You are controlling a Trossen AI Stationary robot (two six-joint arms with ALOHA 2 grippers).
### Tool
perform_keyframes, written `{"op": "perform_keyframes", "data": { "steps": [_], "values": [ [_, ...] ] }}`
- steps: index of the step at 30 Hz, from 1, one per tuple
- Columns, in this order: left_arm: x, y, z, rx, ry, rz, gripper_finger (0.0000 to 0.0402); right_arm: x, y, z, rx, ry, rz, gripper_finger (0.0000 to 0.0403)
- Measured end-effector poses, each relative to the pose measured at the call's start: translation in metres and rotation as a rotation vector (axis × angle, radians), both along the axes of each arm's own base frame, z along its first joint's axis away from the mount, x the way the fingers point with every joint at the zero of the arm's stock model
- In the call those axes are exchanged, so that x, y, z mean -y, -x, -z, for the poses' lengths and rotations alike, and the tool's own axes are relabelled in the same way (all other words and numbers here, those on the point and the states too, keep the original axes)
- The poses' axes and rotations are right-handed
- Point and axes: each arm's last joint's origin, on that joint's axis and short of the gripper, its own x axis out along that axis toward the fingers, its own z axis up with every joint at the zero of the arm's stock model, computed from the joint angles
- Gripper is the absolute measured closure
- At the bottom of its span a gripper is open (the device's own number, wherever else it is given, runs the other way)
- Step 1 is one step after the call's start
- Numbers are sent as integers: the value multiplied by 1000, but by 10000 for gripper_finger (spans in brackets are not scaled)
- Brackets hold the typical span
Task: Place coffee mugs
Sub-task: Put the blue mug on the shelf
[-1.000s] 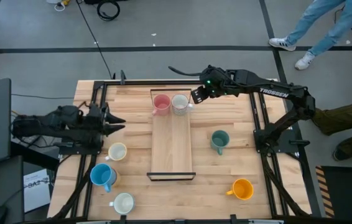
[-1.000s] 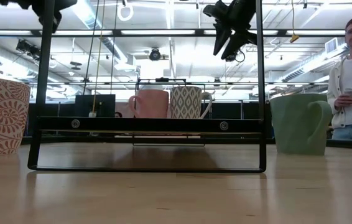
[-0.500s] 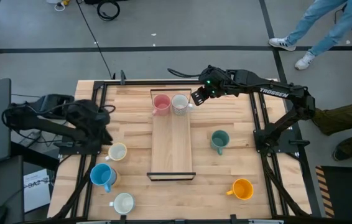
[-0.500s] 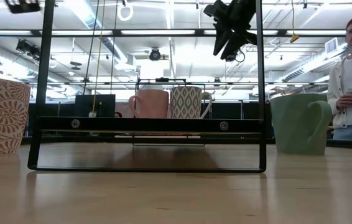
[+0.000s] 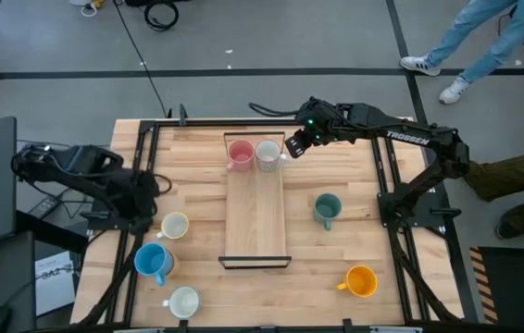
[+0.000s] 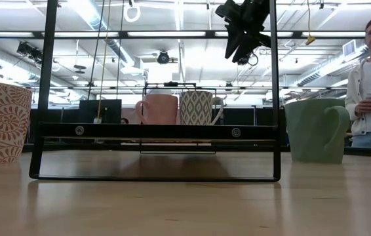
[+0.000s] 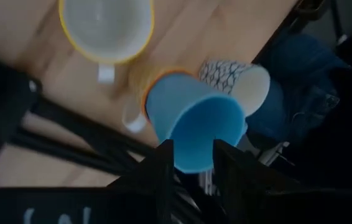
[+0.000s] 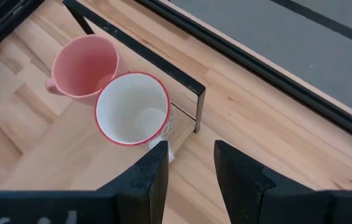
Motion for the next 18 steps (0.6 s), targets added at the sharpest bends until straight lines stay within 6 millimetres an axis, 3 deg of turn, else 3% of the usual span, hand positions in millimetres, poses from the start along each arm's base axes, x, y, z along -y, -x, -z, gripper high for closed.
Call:
{"op": "perform_keyframes", "data": {
  "steps": [9, 18],
  "values": [
    [36, -11, 10, -168, -2, 40, 283, 0, -1, 0, -13, 28, -41, 268],
    [60, -23, 25, -238, -122, 66, 283, 0, -1, -1, -19, 46, -66, 268]
  ]
}}
